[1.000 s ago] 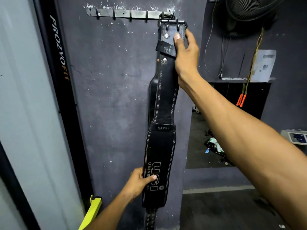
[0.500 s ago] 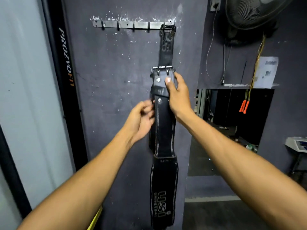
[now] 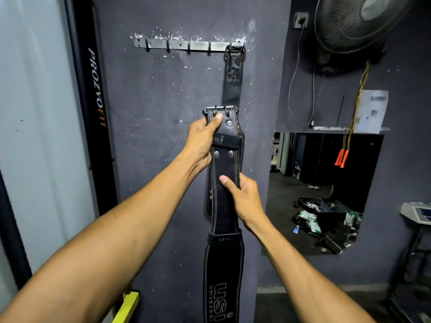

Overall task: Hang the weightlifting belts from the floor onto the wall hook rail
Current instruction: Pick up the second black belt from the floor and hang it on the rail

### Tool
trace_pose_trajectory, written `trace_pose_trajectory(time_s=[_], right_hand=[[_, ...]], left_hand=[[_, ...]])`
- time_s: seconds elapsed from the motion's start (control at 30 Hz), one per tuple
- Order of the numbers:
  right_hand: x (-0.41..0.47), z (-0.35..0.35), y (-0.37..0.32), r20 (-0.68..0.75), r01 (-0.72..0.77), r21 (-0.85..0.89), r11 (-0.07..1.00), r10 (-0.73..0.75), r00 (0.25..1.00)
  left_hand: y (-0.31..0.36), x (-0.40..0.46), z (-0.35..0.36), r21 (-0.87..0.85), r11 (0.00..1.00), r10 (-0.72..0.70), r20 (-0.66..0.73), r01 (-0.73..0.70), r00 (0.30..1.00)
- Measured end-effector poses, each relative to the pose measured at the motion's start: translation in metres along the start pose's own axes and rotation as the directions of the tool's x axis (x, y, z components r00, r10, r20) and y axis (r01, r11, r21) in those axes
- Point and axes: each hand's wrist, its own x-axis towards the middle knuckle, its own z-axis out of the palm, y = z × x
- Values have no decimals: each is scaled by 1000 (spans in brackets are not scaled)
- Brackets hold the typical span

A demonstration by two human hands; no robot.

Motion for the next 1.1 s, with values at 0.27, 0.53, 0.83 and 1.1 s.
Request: trace_pose_trajectory(time_s=[0.27,0.53,0.83,1.1], right_hand=[[-36,-19,40,293,-189,-89,978,207,934],[-72,-31,75,263,-215,7,977,205,943],[-49,-41,75,301,-248,-47,968,250,920],[96,-13,-50,-69,149,16,989,-148,987]], left_hand=[[35,12,3,-42,995,88,26,-86,996],[51,19,3,-47,988,145,14,-144,989],[34,17,4,102,984,150,-32,-147,988],[-10,24,-3,310,923,256,-61,-226,965]])
